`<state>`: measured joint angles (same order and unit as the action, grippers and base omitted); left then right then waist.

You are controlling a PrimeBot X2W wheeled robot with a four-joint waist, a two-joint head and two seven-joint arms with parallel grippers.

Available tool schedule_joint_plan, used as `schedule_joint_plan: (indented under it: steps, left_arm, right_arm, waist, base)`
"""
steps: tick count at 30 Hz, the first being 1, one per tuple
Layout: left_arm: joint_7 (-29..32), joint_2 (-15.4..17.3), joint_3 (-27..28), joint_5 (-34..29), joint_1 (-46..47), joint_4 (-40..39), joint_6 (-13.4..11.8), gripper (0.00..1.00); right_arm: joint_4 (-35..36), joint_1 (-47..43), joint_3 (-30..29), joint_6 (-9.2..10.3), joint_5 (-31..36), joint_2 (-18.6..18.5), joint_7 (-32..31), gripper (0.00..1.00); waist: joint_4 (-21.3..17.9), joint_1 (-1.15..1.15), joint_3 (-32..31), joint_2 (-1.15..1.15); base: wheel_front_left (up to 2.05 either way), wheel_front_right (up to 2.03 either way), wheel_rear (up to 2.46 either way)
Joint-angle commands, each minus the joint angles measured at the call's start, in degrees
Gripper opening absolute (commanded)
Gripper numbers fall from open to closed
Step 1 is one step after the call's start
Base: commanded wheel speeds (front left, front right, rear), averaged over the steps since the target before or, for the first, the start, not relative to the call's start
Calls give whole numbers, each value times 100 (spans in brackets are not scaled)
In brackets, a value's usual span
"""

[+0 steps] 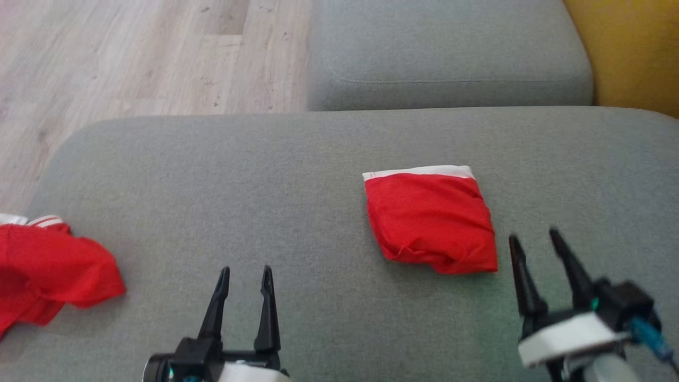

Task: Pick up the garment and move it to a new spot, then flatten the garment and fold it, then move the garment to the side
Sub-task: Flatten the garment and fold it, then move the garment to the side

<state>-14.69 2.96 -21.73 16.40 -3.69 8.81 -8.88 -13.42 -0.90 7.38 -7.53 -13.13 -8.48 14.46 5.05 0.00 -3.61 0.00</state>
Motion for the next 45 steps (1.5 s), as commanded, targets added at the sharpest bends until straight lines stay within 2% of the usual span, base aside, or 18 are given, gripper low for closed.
schedule_joint_plan:
  steps: [1,10,40,45]
  left_arm:
    - [-30,-8,236,-70,76,-216,-13,100]
    - [-30,-8,291,-117,-284,-319,-22,100]
    - [-30,-8,349,-174,-325,-202,-59,100]
    - [-30,-8,345,-341,-322,-173,-77,100]
  right_arm:
    - [208,136,124,4,-72,-23,53,100]
    - [153,-416,115,4,-211,-14,53,100]
    - [102,-460,221,4,-210,-7,53,100]
    - [110,-449,204,4,-221,-36,53,100]
  waist:
    - [-40,0,-39,0]
    - [-192,0,-139,0]
    - [-275,0,-200,0]
    - [-234,0,-139,0]
  base:
    - [0,0,0]
    - [0,0,0]
    - [0,0,0]
    - [0,0,0]
